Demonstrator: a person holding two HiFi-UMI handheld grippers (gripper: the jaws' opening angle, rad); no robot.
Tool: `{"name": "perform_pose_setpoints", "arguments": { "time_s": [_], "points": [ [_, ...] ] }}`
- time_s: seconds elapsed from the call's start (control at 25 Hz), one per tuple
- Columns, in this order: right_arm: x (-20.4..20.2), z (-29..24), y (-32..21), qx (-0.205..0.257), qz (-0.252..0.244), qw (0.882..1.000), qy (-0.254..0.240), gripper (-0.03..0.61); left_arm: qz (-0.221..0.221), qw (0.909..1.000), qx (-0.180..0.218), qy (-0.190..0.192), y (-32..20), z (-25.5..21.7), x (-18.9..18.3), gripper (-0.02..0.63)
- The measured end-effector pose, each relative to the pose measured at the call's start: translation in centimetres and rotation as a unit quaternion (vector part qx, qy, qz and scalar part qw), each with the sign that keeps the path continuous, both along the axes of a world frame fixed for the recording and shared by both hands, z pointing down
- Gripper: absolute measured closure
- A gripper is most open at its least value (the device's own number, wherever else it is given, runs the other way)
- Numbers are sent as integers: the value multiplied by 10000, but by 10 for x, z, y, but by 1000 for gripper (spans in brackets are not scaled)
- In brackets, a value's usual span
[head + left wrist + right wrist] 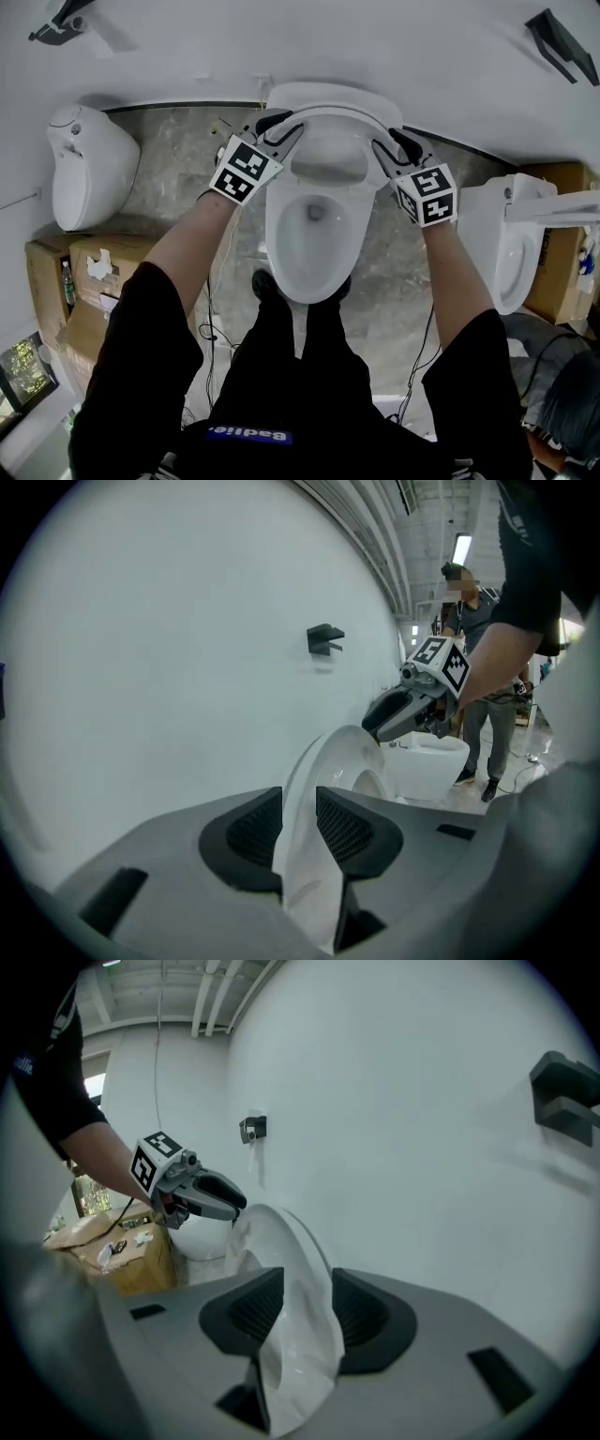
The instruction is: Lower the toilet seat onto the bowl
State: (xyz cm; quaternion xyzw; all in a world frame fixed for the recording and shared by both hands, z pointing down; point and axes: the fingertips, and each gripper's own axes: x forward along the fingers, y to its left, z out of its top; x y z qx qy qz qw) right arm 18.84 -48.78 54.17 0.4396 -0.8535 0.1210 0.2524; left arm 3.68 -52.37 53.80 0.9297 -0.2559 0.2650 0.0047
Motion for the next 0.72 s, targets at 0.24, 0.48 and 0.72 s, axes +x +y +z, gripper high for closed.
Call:
{"name": "perform_pose_setpoints", "arguments": {
  "time_s": [0.24,0.48,0.72],
  "points": [
    [7,23,-6,-48,-218,9988,443,431,43,9996,-27,-283,-3,21,-10,512],
    [12,37,-5,9,-491,9955,810,434,75,9990,-19,-437,-3,38,-17,514],
    [9,32,-1,137,-496,9955,791,445,99,9993,-14,-355,-2,32,-13,514]
  ]
}}
